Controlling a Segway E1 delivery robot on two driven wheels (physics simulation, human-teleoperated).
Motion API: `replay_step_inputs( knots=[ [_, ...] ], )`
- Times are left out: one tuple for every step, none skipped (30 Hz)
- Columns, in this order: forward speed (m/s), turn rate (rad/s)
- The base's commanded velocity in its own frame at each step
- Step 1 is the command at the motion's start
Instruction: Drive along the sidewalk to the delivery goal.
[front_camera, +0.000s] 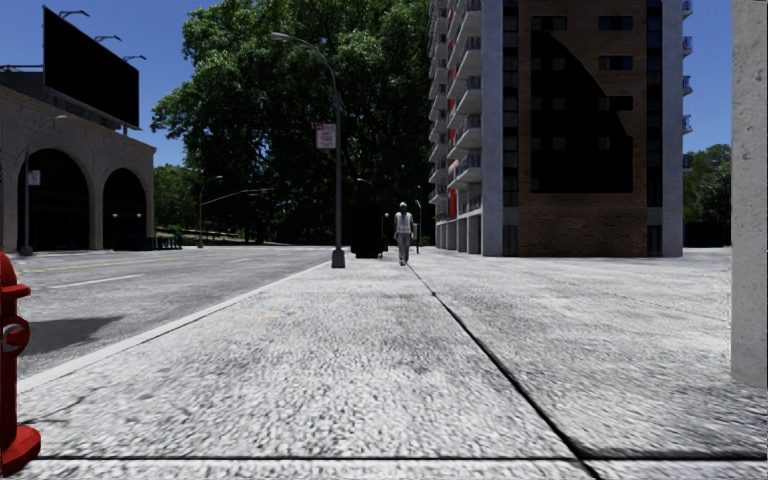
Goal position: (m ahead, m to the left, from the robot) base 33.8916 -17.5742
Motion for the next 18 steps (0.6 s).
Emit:
replay_step_inputs(
  knots=[
    [2.00, 0.00],
    [2.00, 0.00],
    [2.00, 0.00],
    [2.00, 0.00],
    [2.00, 0.00],
    [2.00, 0.00],
    [2.00, 0.00],
    [2.00, 0.00],
    [2.00, 0.00],
    [2.00, 0.00],
    [2.00, 0.00],
    [2.00, 0.00],
    [2.00, 0.00],
    [2.00, 0.00],
    [2.00, 0.00],
    [2.00, 0.00],
    [2.00, 0.00],
    [2.00, 0.00]
  ],
)
